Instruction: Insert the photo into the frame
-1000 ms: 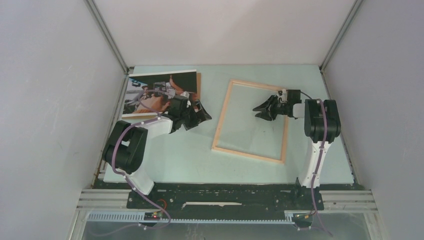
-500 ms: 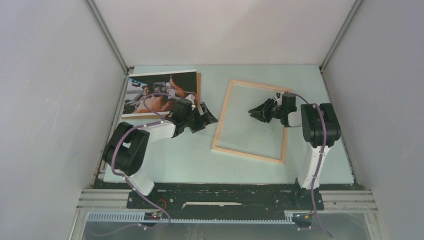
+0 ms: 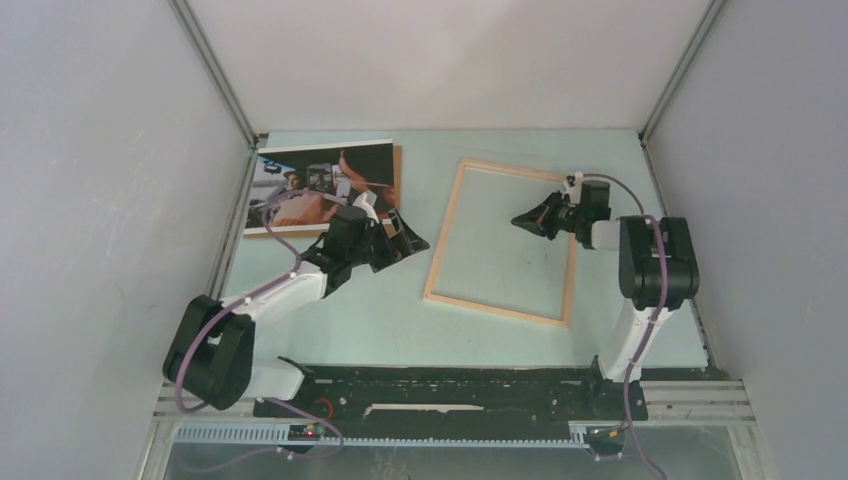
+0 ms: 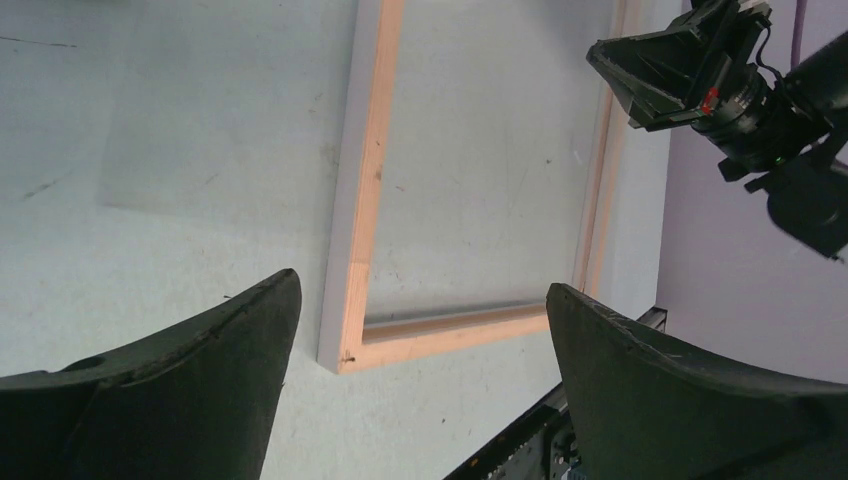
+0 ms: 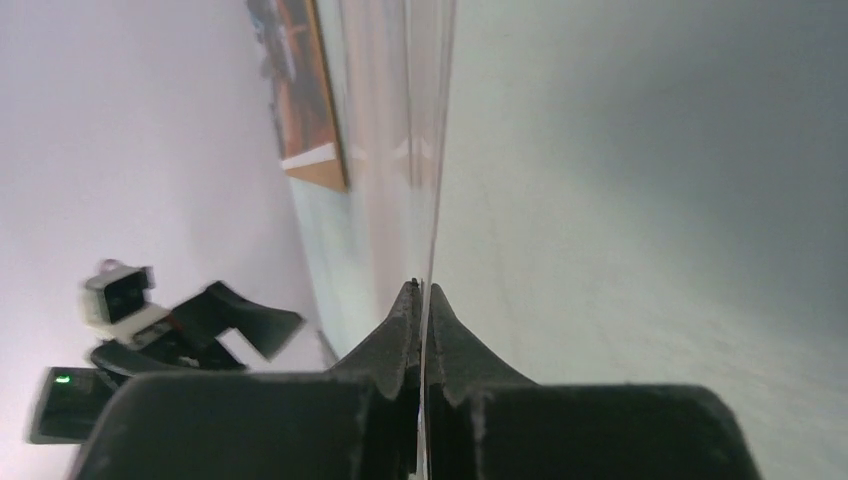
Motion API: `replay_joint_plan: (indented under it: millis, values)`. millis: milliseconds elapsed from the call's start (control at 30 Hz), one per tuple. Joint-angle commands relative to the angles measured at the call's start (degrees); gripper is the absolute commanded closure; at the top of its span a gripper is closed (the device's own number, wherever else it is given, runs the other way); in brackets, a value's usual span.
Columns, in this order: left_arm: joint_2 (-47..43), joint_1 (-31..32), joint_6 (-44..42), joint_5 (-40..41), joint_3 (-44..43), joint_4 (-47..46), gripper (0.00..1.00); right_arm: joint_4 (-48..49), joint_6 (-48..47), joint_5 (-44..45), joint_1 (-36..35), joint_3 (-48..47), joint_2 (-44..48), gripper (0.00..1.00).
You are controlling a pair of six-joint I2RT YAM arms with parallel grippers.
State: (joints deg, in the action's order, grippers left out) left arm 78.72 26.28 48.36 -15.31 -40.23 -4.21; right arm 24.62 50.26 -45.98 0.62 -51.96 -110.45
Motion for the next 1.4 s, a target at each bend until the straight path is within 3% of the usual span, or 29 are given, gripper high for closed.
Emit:
replay_joint_plan:
  millis: [0,67,300,633,1033,1367]
  values:
    - [-6.2,-0.2,-3.3,2.5,0.3,6.3,0.00,-24.8,-20.3,-3.6,3.9,-5.8,4.0,1.00]
    - [-6.8,-0.3,-3.9,2.4,-0.7,7.4,0.00,-33.0,-25.8,-4.8,5.2,-7.3,3.8,1.00]
    - [-2.7,-0.2,-2.2,0.1,-2.7,6.4,0.00,-40.2,-34.0,-11.6,8.9,-10.3,0.5,1.00]
    - [-1.6,-0.1,-1.8,-0.3,-1.5,5.2,0.00,-39.7,-35.5,-12.4,13.9,-9.7,1.5,1.00]
    - [0.8,0.0,-2.2,-1.0,-2.6,5.1,0.00,-42.5,-39.6,-14.9,15.0,-12.6,0.8,1.00]
    - [6.5,0.4,-1.6,-0.8,-5.8,2.8,0.02,-33.5,-29.4,-20.8,14.7,-8.3,8.6,1.00]
